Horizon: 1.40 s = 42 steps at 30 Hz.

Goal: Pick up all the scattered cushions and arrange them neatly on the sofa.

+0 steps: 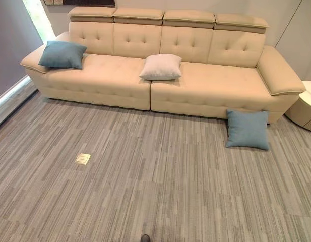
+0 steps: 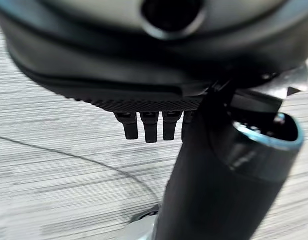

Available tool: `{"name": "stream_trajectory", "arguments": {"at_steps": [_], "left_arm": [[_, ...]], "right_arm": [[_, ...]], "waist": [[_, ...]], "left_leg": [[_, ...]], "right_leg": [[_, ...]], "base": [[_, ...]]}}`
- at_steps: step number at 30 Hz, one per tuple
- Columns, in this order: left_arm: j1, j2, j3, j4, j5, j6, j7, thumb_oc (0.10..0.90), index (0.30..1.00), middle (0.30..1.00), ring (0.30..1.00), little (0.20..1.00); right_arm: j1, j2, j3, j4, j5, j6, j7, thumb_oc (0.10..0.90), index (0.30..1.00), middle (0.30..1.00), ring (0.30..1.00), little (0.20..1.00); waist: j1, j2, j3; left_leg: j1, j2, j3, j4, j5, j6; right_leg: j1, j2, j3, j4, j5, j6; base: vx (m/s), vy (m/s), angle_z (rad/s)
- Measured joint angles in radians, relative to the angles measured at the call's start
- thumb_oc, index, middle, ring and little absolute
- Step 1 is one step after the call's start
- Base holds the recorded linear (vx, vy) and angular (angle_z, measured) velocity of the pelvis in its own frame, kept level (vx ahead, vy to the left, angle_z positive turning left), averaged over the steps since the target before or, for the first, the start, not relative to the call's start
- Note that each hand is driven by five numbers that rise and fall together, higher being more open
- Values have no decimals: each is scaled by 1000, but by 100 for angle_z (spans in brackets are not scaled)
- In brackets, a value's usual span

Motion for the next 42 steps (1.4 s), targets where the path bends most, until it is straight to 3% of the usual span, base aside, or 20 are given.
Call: {"name": "stream_trajectory", "arguments": {"at_steps": [4,10,13,15,18,20,25,27,28,29,31,32,33,34,36,38,40,42], "left_arm": [[-34,4,-34,-51,8,-1,22,800,900,900,900,900],[-86,1,-79,-114,41,-3,29,800,900,900,900,900],[-121,-7,-114,-128,47,-3,41,800,900,900,900,900],[-127,-17,-129,-125,70,-3,44,800,900,900,900,900],[-121,-30,-163,-100,93,-1,45,800,900,900,900,900],[-117,-38,-219,-71,160,0,45,800,900,900,900,900],[-167,-41,-210,-71,186,16,51,800,900,900,900,900],[-208,-47,-218,-72,177,16,65,800,900,900,900,900],[-234,-24,-230,-75,175,18,72,800,900,900,900,900],[-254,-30,-233,-85,176,18,73,800,900,900,900,900],[-275,-37,-264,-129,176,16,78,800,900,900,900,900],[-283,-41,-306,-155,183,16,81,800,900,900,900,900],[-282,-52,-324,-181,197,9,82,800,900,900,900,900],[-281,-60,-335,-198,199,-2,81,800,900,900,900,900],[-282,-77,-345,-205,206,-14,73,800,900,900,900,900],[-279,-84,-342,-179,224,-12,65,800,900,900,900,900],[-279,-105,-312,-148,215,-30,66,800,900,900,900,900],[-276,-116,-267,-143,215,-35,65,800,900,900,900,900]], "right_arm": [[-26,3,30,-64,-4,-25,0,800,900,900,900,900],[-19,28,48,-59,-19,-23,0,800,900,900,900,900],[-19,30,48,-63,-19,-23,0,800,900,900,900,900],[-23,32,48,-70,-18,-24,0,800,900,900,900,900],[-17,32,47,-73,-18,-24,0,800,900,900,900,900],[-11,30,48,-92,-19,-24,0,800,900,900,900,900],[-4,16,47,-99,-34,-29,3,800,900,900,900,900],[-10,25,48,-72,-44,-28,2,800,900,900,900,900],[-12,44,59,-65,-46,-28,4,800,900,900,900,900],[-3,52,59,-63,-55,-28,4,800,900,900,900,900],[0,42,92,-50,-61,-23,-5,800,900,900,900,900],[-14,41,116,-26,-64,-19,-7,800,900,900,900,900],[-22,31,126,-16,-69,-6,-14,800,900,900,900,900],[-24,14,132,-8,-76,-3,-21,800,900,900,900,900],[-90,2,160,0,-98,5,-27,800,900,900,900,900],[-136,4,180,-10,-116,3,-26,800,900,900,900,900],[-164,2,198,-23,-143,6,-28,800,900,900,900,900],[-187,4,219,-25,-178,6,-27,800,900,900,900,900]], "waist": [[-13,17,12],[-16,17,22],[-38,16,40],[-42,17,46],[-81,18,53],[-90,26,60],[-133,49,79],[-120,25,105],[-106,-13,124],[-93,-30,133],[-77,-43,151],[-72,-29,154],[-59,-24,155],[-58,-26,160],[-12,-2,169],[2,20,170],[43,35,168],[83,29,157]], "left_leg": [[0,2,20,2,2,6],[5,3,19,2,2,6],[8,7,27,2,2,6],[8,16,64,2,-4,0],[14,24,88,1,-9,-4],[28,42,157,2,-23,-7],[57,87,266,11,-44,-41],[36,103,278,120,-55,-75],[-14,111,260,263,-70,-84],[-76,127,216,410,-71,-85],[-189,137,112,650,-72,-70],[-239,119,63,727,-90,-60],[-255,80,39,730,-111,-53],[-273,61,31,730,-116,-44],[-305,-2,52,615,-116,-48],[-321,-13,103,422,-97,-52],[-327,-13,127,199,-43,-91],[-309,-15,115,84,-19,-70]], "right_leg": [[-7,-1,17,0,5,0],[3,1,15,1,4,-1],[0,3,20,0,3,0],[-10,6,57,0,6,0],[-20,10,83,0,5,1],[-34,18,141,0,11,-3],[-57,46,217,16,26,-14],[-61,53,244,49,13,-46],[-79,34,259,101,-10,-75],[-94,41,262,149,-28,-98],[-84,53,288,170,-27,-110],[-67,66,308,164,-34,-128],[-68,66,325,166,-37,-130],[-73,64,333,169,-17,-133],[-71,91,395,149,-34,-153],[-49,112,394,123,-29,-176],[-23,145,416,118,-58,-186],[21,154,466,124,-100,-191]], "base": [[-5,-14,-10],[0,0,0],[-5,-61,-8],[18,-60,-48],[33,-69,-36],[56,-146,-89],[141,-277,-80],[158,-407,-72],[87,-314,-69],[143,-384,-55],[213,-115,-42],[369,3,-43],[275,8,-44],[429,-7,-71],[416,2,-86],[434,29,-50],[559,87,-26],[442,82,-63]]}}
